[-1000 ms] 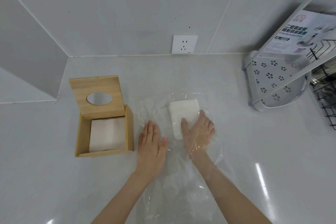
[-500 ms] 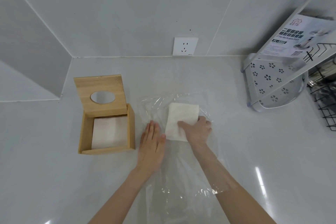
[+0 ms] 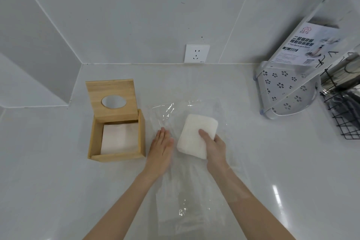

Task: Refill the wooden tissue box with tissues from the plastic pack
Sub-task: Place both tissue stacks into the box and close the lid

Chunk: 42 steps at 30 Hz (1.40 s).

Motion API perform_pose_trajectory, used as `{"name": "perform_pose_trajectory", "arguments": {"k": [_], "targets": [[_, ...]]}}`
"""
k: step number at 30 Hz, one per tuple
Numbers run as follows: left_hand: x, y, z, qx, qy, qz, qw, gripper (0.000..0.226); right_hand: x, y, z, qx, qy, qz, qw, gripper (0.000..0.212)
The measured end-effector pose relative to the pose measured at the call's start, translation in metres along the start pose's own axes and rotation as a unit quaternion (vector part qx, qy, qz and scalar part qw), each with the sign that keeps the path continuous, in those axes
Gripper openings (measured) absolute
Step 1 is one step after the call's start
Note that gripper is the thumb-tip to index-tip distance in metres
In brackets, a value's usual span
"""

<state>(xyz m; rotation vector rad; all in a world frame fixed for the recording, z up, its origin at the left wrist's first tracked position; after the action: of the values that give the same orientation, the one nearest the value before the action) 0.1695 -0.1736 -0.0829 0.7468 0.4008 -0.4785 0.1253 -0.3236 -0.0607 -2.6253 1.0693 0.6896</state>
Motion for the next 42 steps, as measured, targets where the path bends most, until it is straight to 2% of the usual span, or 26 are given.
{"name": "perform_pose_trajectory", "arguments": {"k": [2,5,8,13,19,21,23,27,31,34,37,39,42], "targets": [[-0.001,0.003,0.002,0.014,0.002,-0.009,1.000,0.049,-0.006,0.007,0.006,0.006,-0.006,-0.014,1.000,0.003],[-0.009,0.007,0.005,0.100,-0.015,0.014,0.995,0.053,-0.014,0.016,0.018,-0.004,-0.031,-0.026,0.999,0.004],[-0.032,0.008,0.008,0.136,-0.059,0.058,0.987,0.074,-0.017,0.018,0.026,-0.013,-0.039,-0.019,0.999,0.015],[-0.084,-0.010,-0.005,0.048,-0.050,0.011,0.998,0.052,-0.018,0.020,0.031,-0.003,-0.046,-0.013,0.999,0.025],[-0.087,-0.025,-0.031,0.104,-0.020,-0.018,0.994,0.052,-0.034,0.030,0.037,-0.027,-0.065,-0.071,0.995,0.015],[-0.083,-0.025,-0.032,0.119,-0.020,-0.011,0.993,0.050,-0.046,0.038,0.042,-0.038,-0.079,-0.112,0.990,0.024],[-0.079,-0.023,-0.031,0.137,-0.022,-0.004,0.990,0.049,-0.058,0.048,0.047,-0.062,-0.093,-0.149,0.983,0.028],[-0.077,-0.022,-0.029,0.144,-0.018,-0.012,0.989,0.049,-0.084,0.069,0.050,-0.115,-0.119,-0.216,0.962,0.012],[-0.076,-0.023,-0.031,0.159,-0.039,-0.012,0.986,0.050,-0.099,0.087,0.042,-0.183,-0.151,-0.252,0.938,0.011],[-0.072,-0.025,-0.035,0.188,-0.034,-0.017,0.981,0.052,-0.108,0.098,0.023,-0.244,-0.177,-0.271,0.914,0.021],[-0.070,-0.024,-0.039,0.224,-0.040,-0.022,0.973,0.053,-0.120,0.103,-0.009,-0.290,-0.196,-0.341,0.872,0.036],[-0.069,-0.024,-0.040,0.236,-0.047,-0.023,0.970,0.055,-0.127,0.102,-0.035,-0.300,-0.180,-0.390,0.852,0.035],[-0.071,-0.013,-0.034,0.161,-0.066,-0.017,0.985,0.050,-0.135,0.089,-0.073,-0.276,-0.123,-0.426,0.853,0.026]]}}
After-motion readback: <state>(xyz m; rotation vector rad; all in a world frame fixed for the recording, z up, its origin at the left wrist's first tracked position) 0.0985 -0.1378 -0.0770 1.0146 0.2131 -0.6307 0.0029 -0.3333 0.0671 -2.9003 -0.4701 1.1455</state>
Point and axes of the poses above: each hand's wrist, its own x-axis towards the middle knuckle, its own y-axis out of the back of the hand, z = x × y, the point moved 3 cm from there along x, towards the middle knuckle, and after that the axes turned 7 degrees about y, right-handed, at the moved point
